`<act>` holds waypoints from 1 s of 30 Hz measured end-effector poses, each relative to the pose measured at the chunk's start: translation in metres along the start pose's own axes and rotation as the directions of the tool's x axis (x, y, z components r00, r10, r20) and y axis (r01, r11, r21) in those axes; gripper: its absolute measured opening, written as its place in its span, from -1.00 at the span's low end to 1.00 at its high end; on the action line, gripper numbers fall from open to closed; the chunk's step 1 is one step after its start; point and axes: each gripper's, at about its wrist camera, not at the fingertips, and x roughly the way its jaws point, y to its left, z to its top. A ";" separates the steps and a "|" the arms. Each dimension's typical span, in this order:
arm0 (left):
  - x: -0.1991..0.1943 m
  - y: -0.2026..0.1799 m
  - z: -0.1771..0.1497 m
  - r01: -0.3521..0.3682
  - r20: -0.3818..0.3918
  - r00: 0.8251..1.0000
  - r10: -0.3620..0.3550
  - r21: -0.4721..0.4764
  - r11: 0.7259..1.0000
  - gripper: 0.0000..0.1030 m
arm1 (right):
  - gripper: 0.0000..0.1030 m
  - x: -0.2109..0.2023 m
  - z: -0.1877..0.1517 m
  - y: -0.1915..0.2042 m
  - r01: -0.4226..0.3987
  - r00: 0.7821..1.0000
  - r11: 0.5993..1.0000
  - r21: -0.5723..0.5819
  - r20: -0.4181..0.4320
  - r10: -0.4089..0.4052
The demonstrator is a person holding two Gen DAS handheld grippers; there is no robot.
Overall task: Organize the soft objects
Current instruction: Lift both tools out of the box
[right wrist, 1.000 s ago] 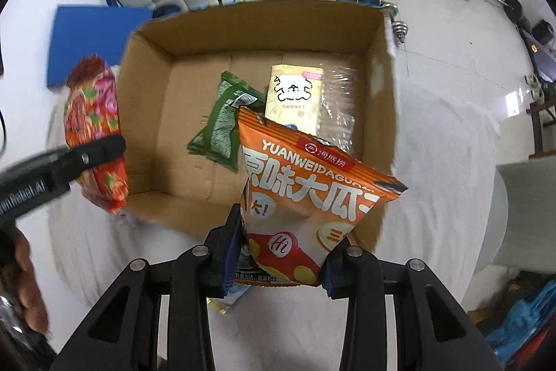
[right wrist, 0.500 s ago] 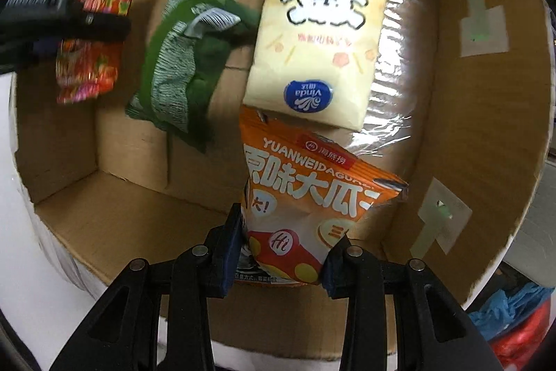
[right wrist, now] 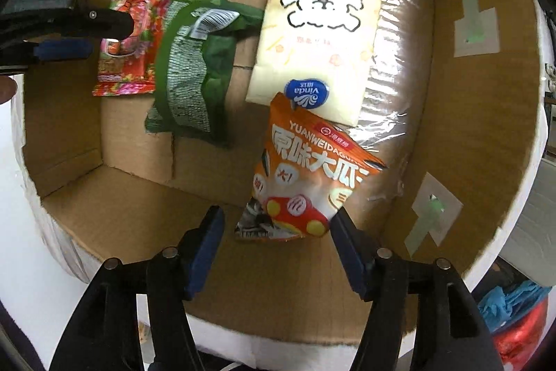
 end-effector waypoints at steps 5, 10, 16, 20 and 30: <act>-0.028 -0.007 -0.038 -0.015 0.104 0.995 0.012 0.035 0.999 0.15 | 0.28 -0.027 -0.017 -0.005 0.008 0.998 1.000 0.027 0.061 -0.009; -0.047 -0.023 -0.084 -0.136 0.269 0.957 0.112 0.073 0.988 0.15 | 0.29 -0.043 -0.034 -0.013 0.007 0.991 0.997 0.072 0.136 -0.017; -0.074 -0.019 -0.119 -0.073 0.332 0.942 0.041 0.087 0.993 0.15 | 0.28 -0.072 -0.063 -0.014 0.021 0.973 0.996 0.086 0.227 -0.040; -0.094 -0.024 -0.140 -0.063 0.370 0.929 0.023 0.098 0.993 0.15 | 0.28 -0.085 -0.081 -0.004 0.040 0.955 0.995 0.090 0.291 -0.064; -0.132 -0.023 -0.183 -0.091 0.517 0.855 0.036 0.081 0.992 0.90 | 0.89 -0.120 -0.117 0.014 0.056 0.889 0.989 0.135 0.444 -0.111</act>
